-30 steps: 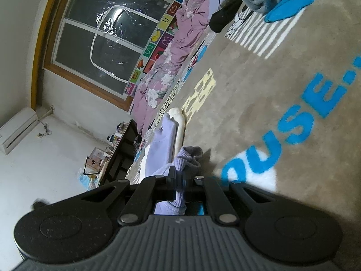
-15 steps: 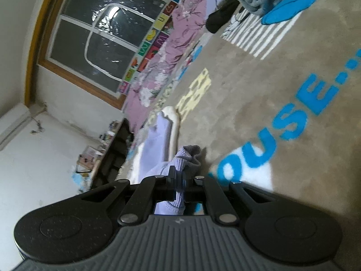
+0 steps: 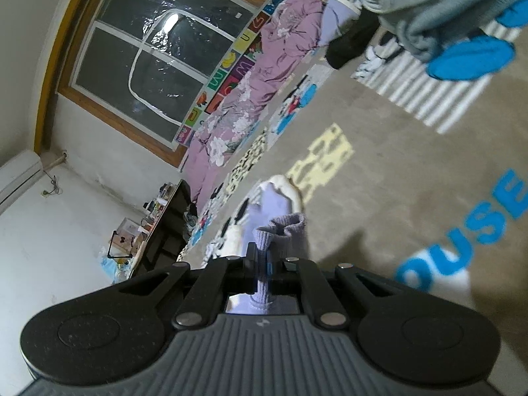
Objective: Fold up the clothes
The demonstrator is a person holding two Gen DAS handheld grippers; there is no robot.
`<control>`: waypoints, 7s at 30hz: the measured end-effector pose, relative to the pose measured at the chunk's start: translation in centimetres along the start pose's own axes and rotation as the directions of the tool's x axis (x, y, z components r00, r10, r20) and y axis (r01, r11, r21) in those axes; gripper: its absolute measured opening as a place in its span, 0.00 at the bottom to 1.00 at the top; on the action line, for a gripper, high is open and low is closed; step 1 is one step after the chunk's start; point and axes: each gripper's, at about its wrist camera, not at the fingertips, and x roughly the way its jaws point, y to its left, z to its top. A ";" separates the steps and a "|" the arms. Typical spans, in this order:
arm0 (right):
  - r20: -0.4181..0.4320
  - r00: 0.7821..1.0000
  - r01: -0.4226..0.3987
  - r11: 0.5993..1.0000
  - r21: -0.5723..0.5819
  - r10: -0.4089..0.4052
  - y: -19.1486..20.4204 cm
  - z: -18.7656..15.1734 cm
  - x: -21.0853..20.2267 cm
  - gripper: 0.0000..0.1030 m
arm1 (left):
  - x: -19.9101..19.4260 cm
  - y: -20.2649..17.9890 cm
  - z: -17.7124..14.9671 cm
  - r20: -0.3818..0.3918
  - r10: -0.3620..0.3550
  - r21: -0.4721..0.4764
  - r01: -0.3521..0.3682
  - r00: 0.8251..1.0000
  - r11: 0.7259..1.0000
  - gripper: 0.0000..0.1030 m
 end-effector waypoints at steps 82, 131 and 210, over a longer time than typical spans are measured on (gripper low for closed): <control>-0.283 0.935 0.004 0.803 -0.596 -0.215 14.6 -2.1 25.3 0.20 | -0.5 9.0 -2.6 0.101 -0.349 -0.523 0.348 0.932 0.778 0.59; -0.067 0.975 0.012 0.350 -0.937 -0.212 7.1 -9.0 -2.9 0.21 | -3.7 0.8 0.8 0.032 0.192 -0.017 -0.192 0.981 0.981 0.48; -0.116 0.992 -0.048 0.665 -0.746 -0.059 2.5 -8.2 0.5 0.32 | 1.3 13.1 4.3 -0.062 0.058 -0.482 -0.081 0.996 0.873 0.13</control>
